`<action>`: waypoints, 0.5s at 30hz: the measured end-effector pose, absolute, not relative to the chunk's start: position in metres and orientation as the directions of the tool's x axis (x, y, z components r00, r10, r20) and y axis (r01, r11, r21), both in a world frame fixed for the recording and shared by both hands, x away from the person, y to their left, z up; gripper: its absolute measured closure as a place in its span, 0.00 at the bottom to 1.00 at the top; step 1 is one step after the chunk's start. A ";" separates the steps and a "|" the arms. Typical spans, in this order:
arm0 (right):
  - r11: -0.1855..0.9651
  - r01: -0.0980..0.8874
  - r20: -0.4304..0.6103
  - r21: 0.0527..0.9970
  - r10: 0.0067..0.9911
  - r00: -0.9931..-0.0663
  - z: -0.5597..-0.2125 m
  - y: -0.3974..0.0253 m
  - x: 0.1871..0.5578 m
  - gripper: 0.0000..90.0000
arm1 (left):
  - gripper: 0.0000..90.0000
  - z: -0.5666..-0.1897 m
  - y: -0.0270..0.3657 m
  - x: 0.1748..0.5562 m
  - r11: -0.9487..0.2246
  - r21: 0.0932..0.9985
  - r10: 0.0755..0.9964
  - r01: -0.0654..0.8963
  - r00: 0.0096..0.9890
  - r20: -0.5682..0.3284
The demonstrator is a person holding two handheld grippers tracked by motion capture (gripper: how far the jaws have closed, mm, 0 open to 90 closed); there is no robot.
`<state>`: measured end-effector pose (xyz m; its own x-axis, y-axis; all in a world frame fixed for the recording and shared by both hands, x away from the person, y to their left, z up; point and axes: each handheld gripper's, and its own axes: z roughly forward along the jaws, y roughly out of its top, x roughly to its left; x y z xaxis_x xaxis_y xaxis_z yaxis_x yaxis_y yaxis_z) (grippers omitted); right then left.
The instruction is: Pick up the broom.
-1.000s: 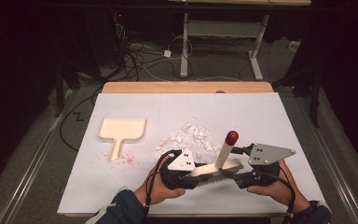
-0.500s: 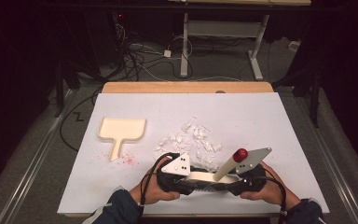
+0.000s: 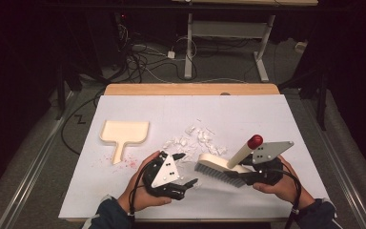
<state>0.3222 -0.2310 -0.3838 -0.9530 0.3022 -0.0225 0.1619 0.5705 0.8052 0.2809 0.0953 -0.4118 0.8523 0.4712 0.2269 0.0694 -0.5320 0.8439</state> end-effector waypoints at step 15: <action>0.498 0.257 -0.042 0.828 0.512 -0.858 -0.377 -0.251 0.349 0.75 | 0.18 -0.458 0.192 0.259 -0.602 0.762 0.642 0.237 0.711 0.286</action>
<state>0.3488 -0.2511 -0.3774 -0.8578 0.5123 -0.0415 0.2574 0.4982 0.8280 0.2595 0.1916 -0.4578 0.7115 0.6420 0.2857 0.2374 -0.6023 0.7622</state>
